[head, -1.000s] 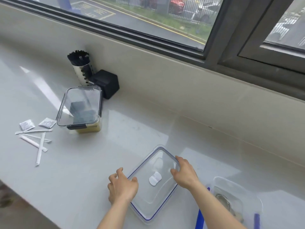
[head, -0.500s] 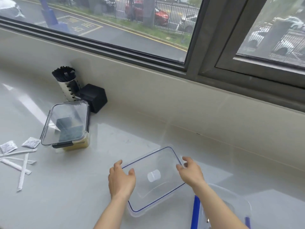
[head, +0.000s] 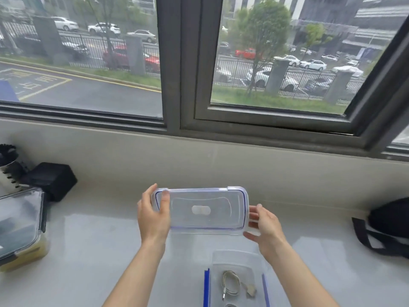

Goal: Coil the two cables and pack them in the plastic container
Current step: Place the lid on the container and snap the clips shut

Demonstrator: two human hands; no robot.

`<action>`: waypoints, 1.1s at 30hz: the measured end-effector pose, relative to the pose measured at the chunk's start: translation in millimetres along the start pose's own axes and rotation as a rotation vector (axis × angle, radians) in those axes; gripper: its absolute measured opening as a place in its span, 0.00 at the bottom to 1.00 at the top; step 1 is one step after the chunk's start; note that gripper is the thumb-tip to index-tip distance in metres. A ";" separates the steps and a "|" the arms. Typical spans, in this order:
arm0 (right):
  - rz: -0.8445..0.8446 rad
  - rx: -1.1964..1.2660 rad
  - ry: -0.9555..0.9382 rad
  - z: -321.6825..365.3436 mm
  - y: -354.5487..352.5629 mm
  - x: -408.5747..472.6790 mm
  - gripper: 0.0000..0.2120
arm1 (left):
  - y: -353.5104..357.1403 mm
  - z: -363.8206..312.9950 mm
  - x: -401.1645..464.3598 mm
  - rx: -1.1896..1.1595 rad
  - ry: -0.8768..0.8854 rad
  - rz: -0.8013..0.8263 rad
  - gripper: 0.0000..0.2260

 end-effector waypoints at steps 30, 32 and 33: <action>-0.038 -0.068 0.083 -171.9 -111.6 -32.2 0.08 | 57.6 62.0 -149.6 0.080 -0.249 0.411 0.33; -0.106 -0.058 0.080 -182.3 -106.2 -30.6 0.09 | 53.1 70.5 -165.5 0.144 -0.253 0.439 0.30; -0.142 -0.069 0.070 -186.3 -103.3 -30.6 0.09 | 51.5 74.7 -172.7 0.181 -0.244 0.455 0.28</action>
Point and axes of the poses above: each hand's wrist, its own x-axis towards the middle knuckle, its own y-axis out of the palm, z = x × y, the point moved 2 cm from there along x, towards the middle knuckle, and after that the axes turned 15 degrees about y, right-handed, at the moved point
